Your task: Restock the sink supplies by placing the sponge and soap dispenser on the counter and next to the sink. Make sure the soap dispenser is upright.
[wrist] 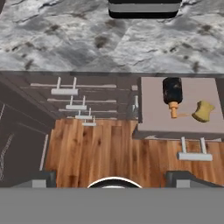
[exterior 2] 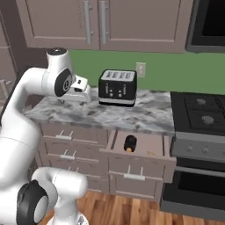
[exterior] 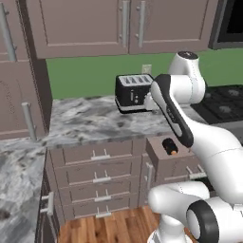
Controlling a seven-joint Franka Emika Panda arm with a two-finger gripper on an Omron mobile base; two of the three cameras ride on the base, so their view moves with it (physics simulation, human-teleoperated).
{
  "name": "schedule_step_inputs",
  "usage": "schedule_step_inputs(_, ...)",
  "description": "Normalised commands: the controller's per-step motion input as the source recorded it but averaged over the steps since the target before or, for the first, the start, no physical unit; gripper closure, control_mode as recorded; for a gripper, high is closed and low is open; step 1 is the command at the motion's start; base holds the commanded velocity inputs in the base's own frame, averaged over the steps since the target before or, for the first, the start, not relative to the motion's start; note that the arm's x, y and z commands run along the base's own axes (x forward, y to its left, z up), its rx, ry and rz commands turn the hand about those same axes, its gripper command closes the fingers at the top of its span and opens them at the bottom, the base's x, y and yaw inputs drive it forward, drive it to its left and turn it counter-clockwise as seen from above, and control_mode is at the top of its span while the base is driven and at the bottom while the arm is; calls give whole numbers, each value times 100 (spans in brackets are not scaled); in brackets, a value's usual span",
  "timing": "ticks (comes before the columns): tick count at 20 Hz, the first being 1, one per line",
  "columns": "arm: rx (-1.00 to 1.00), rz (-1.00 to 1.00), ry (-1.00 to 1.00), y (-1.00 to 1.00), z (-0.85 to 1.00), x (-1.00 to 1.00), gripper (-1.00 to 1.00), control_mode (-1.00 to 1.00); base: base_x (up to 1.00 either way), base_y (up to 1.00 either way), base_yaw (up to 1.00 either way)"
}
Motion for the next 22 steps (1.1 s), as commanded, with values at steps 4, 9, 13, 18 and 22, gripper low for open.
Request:
schedule_step_inputs(4,0,0,0,0,0,0,-100,100,0,-92,0)
schedule_step_inputs(9,0,0,0,0,0,0,-100,100,2,-74,-1)
schedule_step_inputs(13,0,0,0,0,0,0,-100,100,14,-16,0)
schedule_step_inputs(18,0,0,0,0,0,0,-100,100,17,-5,0)
schedule_step_inputs(22,4,0,8,-17,-28,10,-100,-100,2,-13,0)
